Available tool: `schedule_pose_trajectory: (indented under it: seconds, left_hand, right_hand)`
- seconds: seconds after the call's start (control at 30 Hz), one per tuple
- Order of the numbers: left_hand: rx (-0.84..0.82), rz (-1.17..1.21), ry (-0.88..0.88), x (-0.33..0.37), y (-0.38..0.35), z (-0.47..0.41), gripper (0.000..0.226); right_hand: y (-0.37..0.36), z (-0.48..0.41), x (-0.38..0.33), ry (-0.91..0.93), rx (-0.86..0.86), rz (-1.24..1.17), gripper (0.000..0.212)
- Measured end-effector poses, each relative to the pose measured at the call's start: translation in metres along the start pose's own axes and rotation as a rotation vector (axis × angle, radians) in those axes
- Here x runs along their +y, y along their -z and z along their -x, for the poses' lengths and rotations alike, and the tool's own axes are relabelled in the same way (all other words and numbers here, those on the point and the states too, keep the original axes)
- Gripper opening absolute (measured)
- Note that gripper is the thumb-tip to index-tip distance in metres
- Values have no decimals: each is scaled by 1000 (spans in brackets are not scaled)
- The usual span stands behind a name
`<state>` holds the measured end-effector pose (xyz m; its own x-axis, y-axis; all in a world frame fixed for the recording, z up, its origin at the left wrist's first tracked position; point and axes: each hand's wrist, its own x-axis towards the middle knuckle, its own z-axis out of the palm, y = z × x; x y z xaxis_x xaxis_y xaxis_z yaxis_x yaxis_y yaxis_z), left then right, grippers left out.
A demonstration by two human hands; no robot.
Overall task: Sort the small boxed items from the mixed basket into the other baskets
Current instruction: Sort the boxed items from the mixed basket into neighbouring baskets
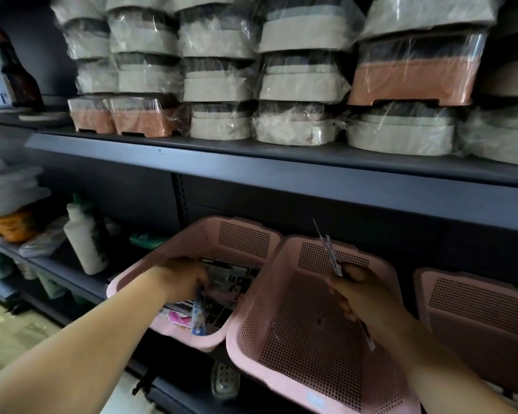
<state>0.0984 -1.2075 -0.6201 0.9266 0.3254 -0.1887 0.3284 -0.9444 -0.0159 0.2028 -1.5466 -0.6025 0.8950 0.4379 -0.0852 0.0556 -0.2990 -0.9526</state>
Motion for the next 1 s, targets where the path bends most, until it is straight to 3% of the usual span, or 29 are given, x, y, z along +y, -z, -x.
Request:
schedule_pose_trajectory:
  seconds: [0.07, 0.17, 0.4, 0.53, 0.7, 0.8, 1.0]
  left_hand:
    - [-121, 23, -30, 4, -10, 0, 24]
    - [-169, -15, -22, 3, -14, 1, 25]
    - [-137, -168, -80, 3, 4, 2, 24]
    - [-136, -211, -50, -4, 6, 1, 8]
    - [-147, -173, -9, -3, 1, 3, 28]
    - [-145, -226, -24, 5, -1, 5, 26]
    - [11, -195, -70, 10, -8, 4, 28]
  right_hand:
    - [1, -3, 3, -3, -1, 4, 14]
    - [0, -5, 6, 6, -9, 7, 15]
    - [1, -3, 6, 20, -26, -1, 12]
    - [1, -1, 6, 33, -41, -5, 14]
    - [-3, 0, 5, 18, -56, -15, 15]
    - [-3, -1, 6, 13, -70, 17, 17]
    - [-3, 2, 4, 19, -66, 12, 15]
